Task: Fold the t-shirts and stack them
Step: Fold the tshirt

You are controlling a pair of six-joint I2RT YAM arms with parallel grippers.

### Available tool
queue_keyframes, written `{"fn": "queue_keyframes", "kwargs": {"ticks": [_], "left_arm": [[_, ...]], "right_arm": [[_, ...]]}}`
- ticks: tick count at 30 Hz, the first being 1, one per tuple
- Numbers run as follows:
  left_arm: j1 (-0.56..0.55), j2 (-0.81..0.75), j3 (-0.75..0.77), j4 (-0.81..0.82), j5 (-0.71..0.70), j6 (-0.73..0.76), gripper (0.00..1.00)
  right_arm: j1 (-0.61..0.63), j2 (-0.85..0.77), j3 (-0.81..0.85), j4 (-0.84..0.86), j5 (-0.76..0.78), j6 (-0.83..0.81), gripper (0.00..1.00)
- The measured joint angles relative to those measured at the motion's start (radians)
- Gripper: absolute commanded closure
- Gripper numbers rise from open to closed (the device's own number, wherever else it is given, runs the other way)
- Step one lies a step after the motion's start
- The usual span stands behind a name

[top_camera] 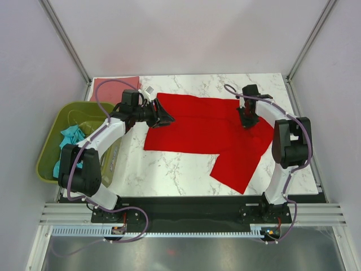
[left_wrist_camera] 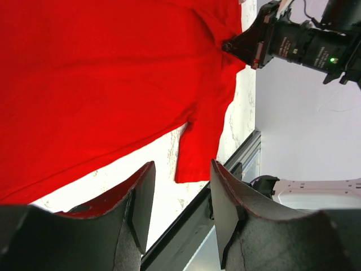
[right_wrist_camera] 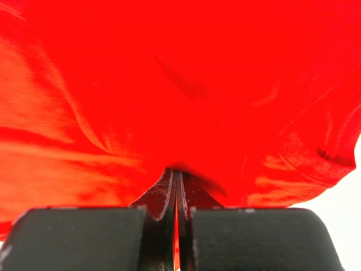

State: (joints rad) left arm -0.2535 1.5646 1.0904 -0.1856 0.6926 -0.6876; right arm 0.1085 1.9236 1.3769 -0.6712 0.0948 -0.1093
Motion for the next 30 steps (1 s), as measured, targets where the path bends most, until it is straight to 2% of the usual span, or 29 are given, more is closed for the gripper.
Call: {"fn": "queue_keyframes", "kwargs": {"ticks": [11,16,21,25,26,29,30], "left_arm": [[0.0,0.0,-0.004,0.0,-0.001,0.0,0.47],[-0.033,0.0,-0.022,0.0,-0.013,-0.001,0.46],[-0.123,0.001,-0.042,0.011,-0.04,-0.014,0.44],[-0.185,0.022,-0.048,0.056,-0.063,-0.047,0.43],[-0.198,0.032,-0.049,0.076,-0.064,-0.059,0.43],[-0.232,0.08,-0.049,0.144,-0.071,-0.099,0.43],[-0.245,0.1,-0.048,0.162,-0.077,-0.108,0.43]], "right_arm": [[0.006,-0.032,0.042,-0.129,-0.133,0.184,1.0],[0.025,-0.064,0.0,-0.101,-0.232,0.29,1.0],[0.034,-0.068,-0.048,-0.037,-0.303,0.398,1.0],[0.034,-0.068,-0.093,0.021,-0.341,0.48,0.88],[0.034,-0.068,-0.098,0.03,-0.35,0.496,0.76],[0.034,-0.078,-0.103,0.052,-0.362,0.534,0.61],[0.034,-0.088,-0.103,0.052,-0.363,0.541,0.6]]}}
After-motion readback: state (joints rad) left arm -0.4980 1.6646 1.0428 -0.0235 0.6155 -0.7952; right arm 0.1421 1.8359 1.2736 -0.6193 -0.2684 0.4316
